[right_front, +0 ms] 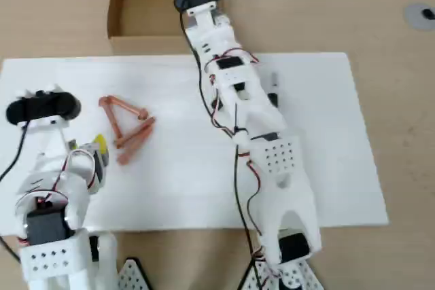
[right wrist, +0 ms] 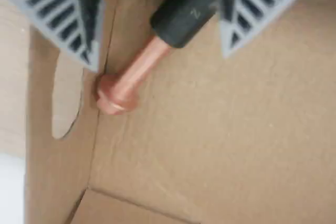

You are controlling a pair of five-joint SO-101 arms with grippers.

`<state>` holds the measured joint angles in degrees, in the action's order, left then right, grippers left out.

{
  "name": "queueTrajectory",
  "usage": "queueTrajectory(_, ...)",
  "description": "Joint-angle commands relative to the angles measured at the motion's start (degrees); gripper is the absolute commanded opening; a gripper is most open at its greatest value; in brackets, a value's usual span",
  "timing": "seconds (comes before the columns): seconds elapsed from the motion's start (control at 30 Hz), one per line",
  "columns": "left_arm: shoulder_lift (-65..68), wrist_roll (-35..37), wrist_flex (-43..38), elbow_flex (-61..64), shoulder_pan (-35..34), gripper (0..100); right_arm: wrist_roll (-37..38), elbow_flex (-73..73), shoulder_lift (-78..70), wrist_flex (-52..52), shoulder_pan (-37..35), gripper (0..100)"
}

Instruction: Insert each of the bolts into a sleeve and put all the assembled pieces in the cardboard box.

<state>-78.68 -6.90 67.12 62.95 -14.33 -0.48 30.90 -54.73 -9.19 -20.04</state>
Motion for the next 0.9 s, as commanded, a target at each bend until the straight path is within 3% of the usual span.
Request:
queueTrajectory(0.0, 0.4, 8.09, -2.02, -0.88, -0.79, 17, -0.53, 7.08, 0.92, -5.19, 0.84, 18.7)
queueTrajectory(0.1, 0.57, 13.98, -3.08, -1.23, -0.79, 17, -0.53, 13.14, 0.92, -12.04, 0.92, 18.7)
queueTrajectory(0.23, 5.32, 10.9, -2.9, -7.21, -0.79, 17, -0.53, 24.84, 2.07, -27.52, 0.92, 18.6)
queueTrajectory(0.57, 46.37, 3.52, 11.16, -42.29, 3.16, 17, -0.26, 55.34, 8.92, -75.6, 1.1, 18.6)
queueTrajectory(0.73, 57.45, -6.33, 19.25, -53.27, 6.95, 17, -0.09, 64.66, 9.36, -93.45, 2.33, 18.6)
queueTrajectory(0.87, 58.77, -22.33, 24.18, -56.62, 10.11, 17, 3.6, 62.81, 12.88, -93.36, 6.9, 18.6)
